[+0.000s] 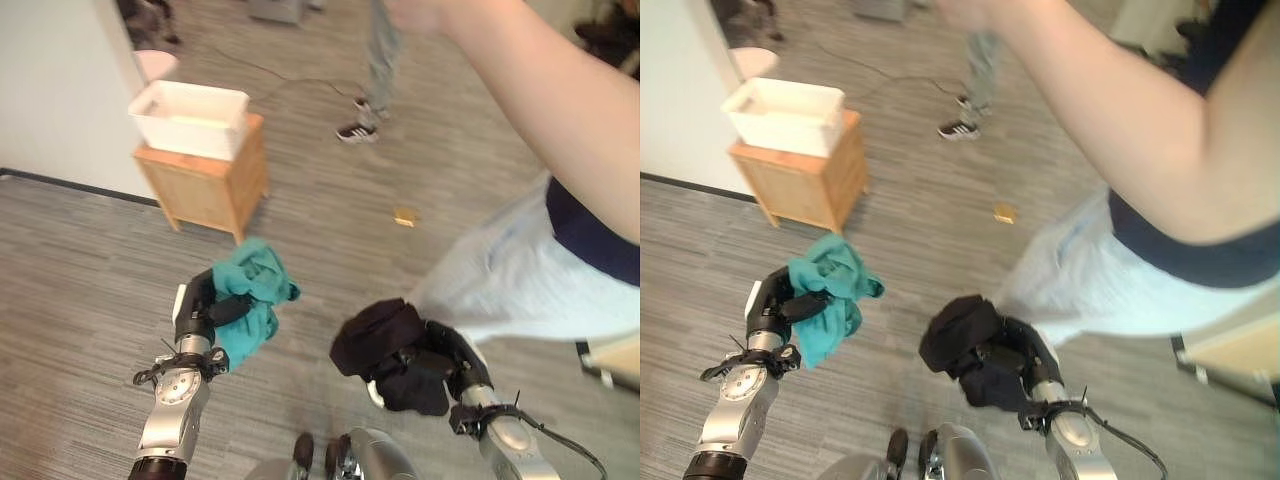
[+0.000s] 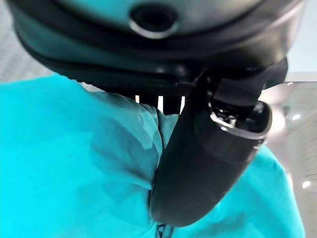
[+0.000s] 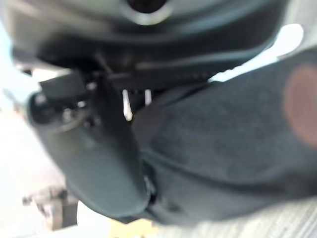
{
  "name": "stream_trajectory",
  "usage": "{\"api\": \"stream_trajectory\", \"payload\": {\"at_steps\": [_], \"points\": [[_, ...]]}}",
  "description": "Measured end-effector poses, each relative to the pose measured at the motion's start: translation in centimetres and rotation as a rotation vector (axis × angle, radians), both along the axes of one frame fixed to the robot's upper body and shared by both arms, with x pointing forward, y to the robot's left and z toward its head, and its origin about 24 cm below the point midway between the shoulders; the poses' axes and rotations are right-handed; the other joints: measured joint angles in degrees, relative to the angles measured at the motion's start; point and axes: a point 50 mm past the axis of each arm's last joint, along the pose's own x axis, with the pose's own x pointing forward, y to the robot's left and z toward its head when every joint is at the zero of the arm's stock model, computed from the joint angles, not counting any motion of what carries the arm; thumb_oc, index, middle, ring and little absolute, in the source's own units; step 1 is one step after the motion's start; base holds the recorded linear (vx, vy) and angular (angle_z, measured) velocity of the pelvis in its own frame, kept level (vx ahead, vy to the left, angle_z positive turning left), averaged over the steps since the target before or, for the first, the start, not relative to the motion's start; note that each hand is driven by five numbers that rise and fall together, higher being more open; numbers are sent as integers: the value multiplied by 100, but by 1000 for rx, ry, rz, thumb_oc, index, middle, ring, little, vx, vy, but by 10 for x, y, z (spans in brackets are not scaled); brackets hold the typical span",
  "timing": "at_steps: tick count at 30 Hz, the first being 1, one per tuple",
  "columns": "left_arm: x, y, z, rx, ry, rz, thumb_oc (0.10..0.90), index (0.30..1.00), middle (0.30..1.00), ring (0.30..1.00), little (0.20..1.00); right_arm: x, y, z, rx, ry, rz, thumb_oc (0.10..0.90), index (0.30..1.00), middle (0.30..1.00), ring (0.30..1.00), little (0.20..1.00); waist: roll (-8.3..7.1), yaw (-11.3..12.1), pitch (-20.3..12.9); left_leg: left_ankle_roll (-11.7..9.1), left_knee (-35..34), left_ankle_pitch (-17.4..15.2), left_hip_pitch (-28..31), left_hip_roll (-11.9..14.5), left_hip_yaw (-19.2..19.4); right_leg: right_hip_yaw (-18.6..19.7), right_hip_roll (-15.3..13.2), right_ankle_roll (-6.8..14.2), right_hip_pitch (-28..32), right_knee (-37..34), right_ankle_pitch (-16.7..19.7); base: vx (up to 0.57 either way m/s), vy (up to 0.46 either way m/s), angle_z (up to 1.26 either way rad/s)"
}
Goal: Pick up bed clothes into laundry basket.
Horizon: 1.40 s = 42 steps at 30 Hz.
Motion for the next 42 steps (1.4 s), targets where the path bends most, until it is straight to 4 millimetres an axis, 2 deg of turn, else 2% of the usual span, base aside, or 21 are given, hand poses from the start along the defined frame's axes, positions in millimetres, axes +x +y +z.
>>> {"api": "stream_trajectory", "payload": {"at_steps": [1,2,3,4,5,6,8,9,12,15,17,22,25,28,30,32,36,40,42], "points": [[-15,6,-9,8,40,18,400,300,300,300,300,-8,-2,-2,-6,15,-6,400,300,300,300,300,-32,146,-301,-25,-23,-121,49,-13,-97,-81,-150,-99,27,-5,270,152,-212,44],[-20,10,-13,15,61,33,400,300,300,300,300,-8,-3,-3,-7,20,-7,400,300,300,300,300,-64,177,-345,-213,158,-266,83,-1,-182,-166,-194,-253,269,-367,1010,141,-224,60],[-22,11,-19,4,91,43,400,300,300,300,300,-5,-9,-5,-24,30,-13,400,300,300,300,300,81,179,-364,-477,399,-378,11,162,-235,-372,-93,-476,515,-643,1111,65,-142,67],[-19,-1,-20,-30,95,-24,400,300,300,300,300,9,-18,7,22,-44,-85,400,300,300,300,300,11,87,-246,-783,-340,66,-51,896,256,-375,230,-405,1516,-2252,1475,-10,-47,50],[-19,-1,-20,-30,95,-24,400,300,300,300,300,9,-18,7,22,-44,-85,400,300,300,300,300,11,87,-246,-783,-340,67,-51,896,256,-375,230,-405,1515,-2252,1475,-68,51,20],[-19,1,-21,-24,101,-31,400,300,300,300,300,6,-19,4,40,-31,-100,400,300,300,300,300,24,67,-248,-757,-389,38,-103,925,426,-544,174,-513,1527,-2249,1553,-60,142,41],[-18,1,-22,-12,119,-58,400,300,300,300,300,-2,-29,-5,62,3,-176,400,300,300,300,300,136,-193,-297,-715,-459,111,-138,1074,1010,-858,77,-495,1523,-2204,1391,-57,198,68],[-20,1,-23,-11,124,-55,400,300,300,300,300,-5,-35,-10,53,27,-213,400,300,300,300,300,234,-198,-337,-732,-611,189,-125,1111,1121,-945,66,-464,1477,-2186,1356,-56,161,38],[-19,4,-20,5,122,-50,400,300,300,300,300,-14,-46,-22,35,90,-302,400,300,300,300,300,441,-156,-412,-692,-813,371,-109,1028,1051,-1034,-39,-407,1488,-2243,1375,-18,107,17],[-18,12,-15,8,96,-15,400,300,300,300,300,-9,-46,-20,11,97,-273,400,300,300,300,300,511,-49,-445,-692,-820,370,-38,982,998,-1084,-84,-355,1602,-2256,1407,-51,108,10],[-19,23,-11,8,80,46,400,300,300,300,300,9,-41,-10,-10,55,-211,400,300,300,300,300,507,10,-446,-696,-799,392,6,966,939,-1182,-108,-352,1678,-2255,1406,-37,82,16],[-37,53,-13,-5,80,241,400,300,300,300,300,46,-26,22,-11,-91,-129,400,300,300,300,300,503,396,-451,-698,-798,389,98,980,873,-1270,-99,-328,1780,-2257,1378,6,41,9],[-63,77,-21,8,127,384,400,300,300,300,300,59,-18,40,0,-172,-80,400,300,300,300,300,465,663,-471,-700,-798,389,90,978,797,-1332,-106,-320,1809,-2257,1340,28,31,13],[-81,89,-31,20,182,472,400,300,300,300,300,61,-16,44,-5,-188,-69,400,300,300,300,300,419,894,-479,-701,-798,385,89,964,781,-1334,-117,-313,1815,-2256,1322,66,30,5],[-92,92,-36,30,218,493,400,300,300,300,300,59,-15,43,-5,-185,-59,400,300,300,300,300,367,915,-475,-698,-798,384,62,942,760,-1326,-138,-298,1800,-2256,1276,49,12,6],[-94,90,-39,37,232,483,400,300,300,300,300,54,-17,39,-18,-168,-58,400,300,300,300,300,312,911,-474,-694,-800,383,20,918,763,-1322,-165,-297,1755,-2255,1277,52,4,1],[-87,83,-36,54,218,434,400,300,300,300,300,39,-18,25,-20,-113,-75,400,300,300,300,300,238,828,-481,-682,-802,378,-68,886,813,-1303,-199,-291,1647,-2256,1281,46,7,-6],[-76,80,-30,46,183,408,400,300,300,300,300,25,-19,12,-4,-65,-105,400,300,300,300,300,177,569,-509,-672,-802,379,-142,897,863,-1272,-188,-263,1553,-2256,1307,63,0,-7],[-74,80,-30,45,177,406,400,300,300,300,300,22,-20,10,-5,-55,-109,400,300,300,300,300,178,523,-509,-662,-802,362,-105,907,961,-1175,-170,-284,1543,-2258,1323,53,0,-19]]}}
